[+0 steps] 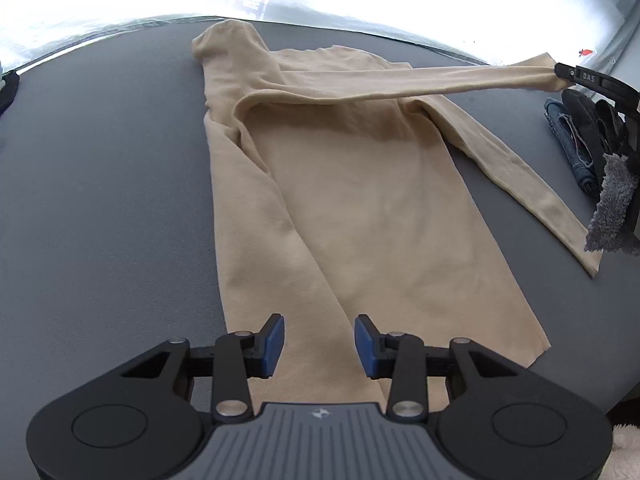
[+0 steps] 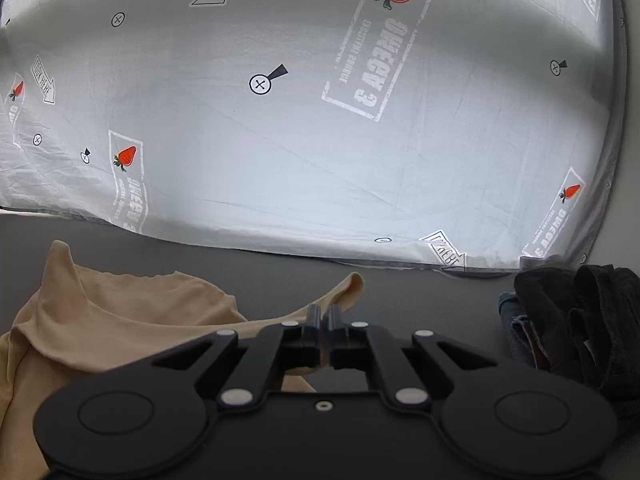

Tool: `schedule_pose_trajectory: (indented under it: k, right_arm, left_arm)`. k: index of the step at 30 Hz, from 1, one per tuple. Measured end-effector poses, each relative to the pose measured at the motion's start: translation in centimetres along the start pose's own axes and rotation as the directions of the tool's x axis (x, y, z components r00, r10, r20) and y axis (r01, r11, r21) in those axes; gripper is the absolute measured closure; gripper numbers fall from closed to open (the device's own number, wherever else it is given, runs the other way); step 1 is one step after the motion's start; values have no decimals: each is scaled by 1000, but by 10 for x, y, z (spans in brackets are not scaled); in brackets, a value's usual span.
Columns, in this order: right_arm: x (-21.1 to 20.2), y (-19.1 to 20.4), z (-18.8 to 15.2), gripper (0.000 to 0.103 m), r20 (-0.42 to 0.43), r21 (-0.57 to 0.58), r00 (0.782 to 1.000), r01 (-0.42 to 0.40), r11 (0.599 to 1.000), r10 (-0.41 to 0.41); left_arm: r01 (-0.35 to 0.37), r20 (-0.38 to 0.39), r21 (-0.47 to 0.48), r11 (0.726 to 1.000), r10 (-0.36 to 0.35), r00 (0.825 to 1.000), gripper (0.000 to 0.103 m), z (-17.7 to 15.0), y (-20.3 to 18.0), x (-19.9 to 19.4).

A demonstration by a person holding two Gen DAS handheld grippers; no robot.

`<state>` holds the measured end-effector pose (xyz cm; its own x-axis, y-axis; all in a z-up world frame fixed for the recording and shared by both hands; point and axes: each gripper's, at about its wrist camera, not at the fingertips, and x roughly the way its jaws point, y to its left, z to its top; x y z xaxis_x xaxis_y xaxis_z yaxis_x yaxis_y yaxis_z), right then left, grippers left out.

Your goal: Fold clothes

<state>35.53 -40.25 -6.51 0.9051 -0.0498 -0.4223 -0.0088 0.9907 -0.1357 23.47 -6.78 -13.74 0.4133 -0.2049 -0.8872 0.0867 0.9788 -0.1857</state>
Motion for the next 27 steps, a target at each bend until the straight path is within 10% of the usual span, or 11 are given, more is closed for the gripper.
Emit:
schedule_pose_trajectory:
  k: [4, 12, 14, 17, 21, 27]
  right_arm:
    - [12, -21, 10, 100, 12, 62, 999, 40, 997, -41]
    - [71, -2, -27, 86, -249, -33, 952, 177, 984, -179]
    - [70, 13, -22, 61, -224, 3, 969, 112, 994, -109]
    - [81, 49, -11, 61, -217, 0, 975, -59, 998, 58]
    - [117, 106, -6, 61, -271, -21, 916, -313, 949, 296]
    - [163, 157, -14, 48, -367, -118, 847, -452, 884, 385]
  left_arm:
    - [-23, 16, -28, 999, 24, 1000, 59, 25, 20, 8]
    - [-87, 86, -43, 995, 90, 992, 52, 97, 63, 31]
    - [-75, 100, -66, 995, 81, 992, 52, 127, 77, 46]
    - [-43, 115, -100, 994, 54, 992, 52, 178, 96, 72]
    - [-59, 161, -52, 997, 67, 985, 52, 227, 97, 103]
    - [-144, 156, 90, 985, 129, 979, 52, 260, 81, 153]
